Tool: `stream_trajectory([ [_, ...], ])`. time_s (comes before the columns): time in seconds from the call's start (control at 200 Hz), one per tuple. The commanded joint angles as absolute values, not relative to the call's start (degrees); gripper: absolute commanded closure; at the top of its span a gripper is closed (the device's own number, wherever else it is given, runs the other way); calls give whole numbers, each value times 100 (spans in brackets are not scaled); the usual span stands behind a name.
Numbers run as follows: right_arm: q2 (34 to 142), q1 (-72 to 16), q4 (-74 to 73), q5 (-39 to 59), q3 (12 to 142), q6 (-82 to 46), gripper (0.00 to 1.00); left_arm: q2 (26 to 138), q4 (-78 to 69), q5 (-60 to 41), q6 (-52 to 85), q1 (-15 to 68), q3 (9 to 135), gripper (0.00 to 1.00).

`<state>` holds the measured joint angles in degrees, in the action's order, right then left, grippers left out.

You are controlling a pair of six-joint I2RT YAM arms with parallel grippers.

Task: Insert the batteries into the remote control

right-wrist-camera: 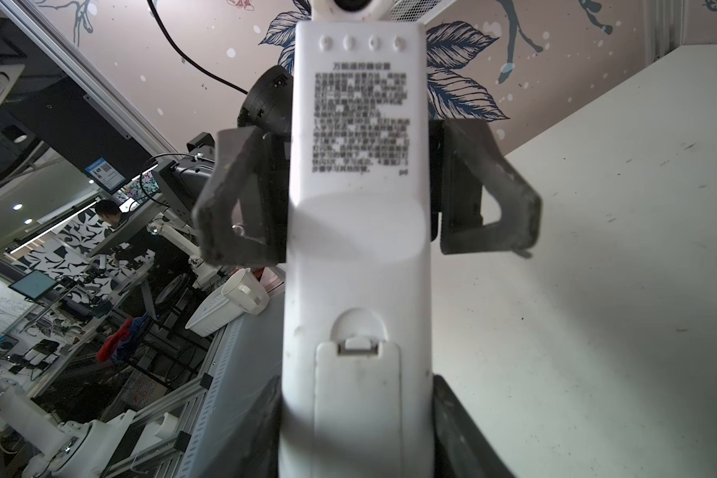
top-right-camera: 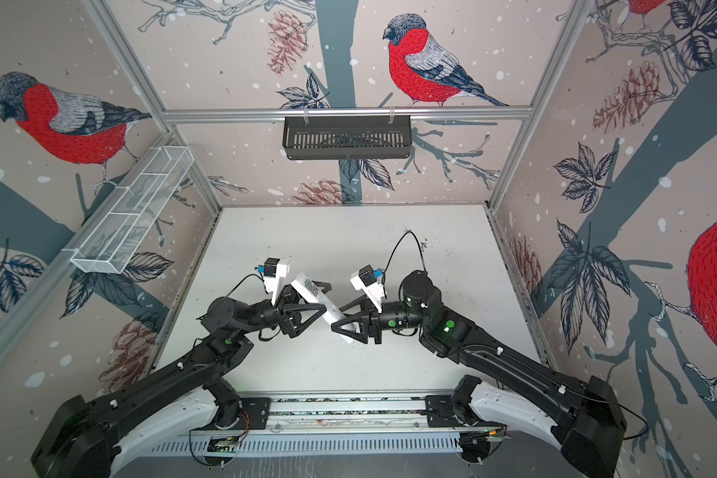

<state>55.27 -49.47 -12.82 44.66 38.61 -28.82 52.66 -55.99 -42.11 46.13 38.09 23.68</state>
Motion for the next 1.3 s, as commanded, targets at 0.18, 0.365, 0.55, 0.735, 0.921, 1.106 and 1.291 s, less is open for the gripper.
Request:
stream_trajectory([
  [0.18,5589,-4845,-1646,4482,3833,-3004,63,5241,-5913,-4266,4445,3833,2404,31],
  [0.365,5699,-4781,-1811,4588,3718,-3042,62,5192,-5771,-4116,4378,3840,2371,51],
  [0.55,5766,-4764,-1841,4623,3634,-3041,59,5248,-5670,-4037,4336,3834,2372,67],
  [0.735,5684,-4733,-1576,4541,3612,-2901,38,5326,-4979,-3825,4034,3836,2593,81],
  [0.921,5343,-4547,-534,3843,3630,-2398,13,5318,-2509,-3073,3138,3825,3287,89],
  [1.106,4808,-4317,372,2353,3415,-2214,3,5369,-585,-2309,2571,3638,3874,89],
  [1.291,4481,-4297,606,932,2986,-2238,1,6363,1147,-1716,2312,3284,4553,94],
])
